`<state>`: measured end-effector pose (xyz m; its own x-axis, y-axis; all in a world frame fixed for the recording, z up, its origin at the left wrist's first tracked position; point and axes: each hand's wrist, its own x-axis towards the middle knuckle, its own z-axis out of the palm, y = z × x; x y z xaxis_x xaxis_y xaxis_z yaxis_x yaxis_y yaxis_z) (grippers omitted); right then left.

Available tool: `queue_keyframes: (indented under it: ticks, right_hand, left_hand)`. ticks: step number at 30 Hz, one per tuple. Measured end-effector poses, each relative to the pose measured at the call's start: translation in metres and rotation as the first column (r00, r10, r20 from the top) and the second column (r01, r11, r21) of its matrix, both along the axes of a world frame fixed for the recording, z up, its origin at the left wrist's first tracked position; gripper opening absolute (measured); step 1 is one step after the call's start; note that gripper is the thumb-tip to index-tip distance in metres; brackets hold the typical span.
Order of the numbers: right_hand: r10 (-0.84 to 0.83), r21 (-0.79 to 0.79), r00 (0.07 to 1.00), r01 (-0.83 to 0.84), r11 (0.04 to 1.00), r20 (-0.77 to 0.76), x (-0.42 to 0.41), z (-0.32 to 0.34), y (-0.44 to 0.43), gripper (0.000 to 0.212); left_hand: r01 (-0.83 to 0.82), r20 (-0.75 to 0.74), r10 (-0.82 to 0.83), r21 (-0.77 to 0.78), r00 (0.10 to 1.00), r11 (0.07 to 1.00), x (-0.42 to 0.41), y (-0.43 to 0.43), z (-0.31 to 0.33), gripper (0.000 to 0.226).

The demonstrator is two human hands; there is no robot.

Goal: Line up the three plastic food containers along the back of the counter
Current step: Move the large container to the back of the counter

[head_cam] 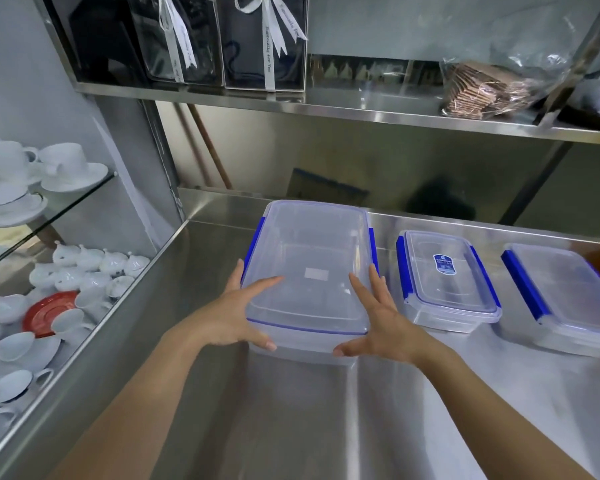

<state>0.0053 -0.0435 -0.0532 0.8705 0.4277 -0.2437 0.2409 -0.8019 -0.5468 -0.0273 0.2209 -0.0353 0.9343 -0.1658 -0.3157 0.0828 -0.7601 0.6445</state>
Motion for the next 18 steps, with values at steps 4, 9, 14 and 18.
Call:
queue_keyframes:
  ticks: [4,9,14,18]
  right_hand:
    - [-0.009,0.027,1.0,0.008,1.0,0.007,-0.003,0.001,0.001,0.12]
    - [0.014,0.039,1.0,-0.014,0.999,-0.009,-0.003,0.001,0.016,0.119]
    - [0.049,0.049,0.999,-0.049,0.998,-0.003,0.0,-0.002,0.046,0.12]
    - [0.089,0.037,0.996,-0.089,0.995,0.006,0.001,0.001,0.064,0.118]
  left_hand:
    - [-0.033,0.058,0.038,-0.082,0.998,0.996,-0.006,0.003,-0.001,0.1]
    - [-0.103,0.15,0.127,-0.162,0.98,0.981,-0.016,0.019,-0.01,0.089]
    - [-0.128,0.208,0.17,-0.2,0.963,0.971,-0.017,0.044,-0.009,0.091]
    - [-0.151,0.238,0.195,-0.189,0.952,0.97,-0.019,0.059,-0.01,0.093]
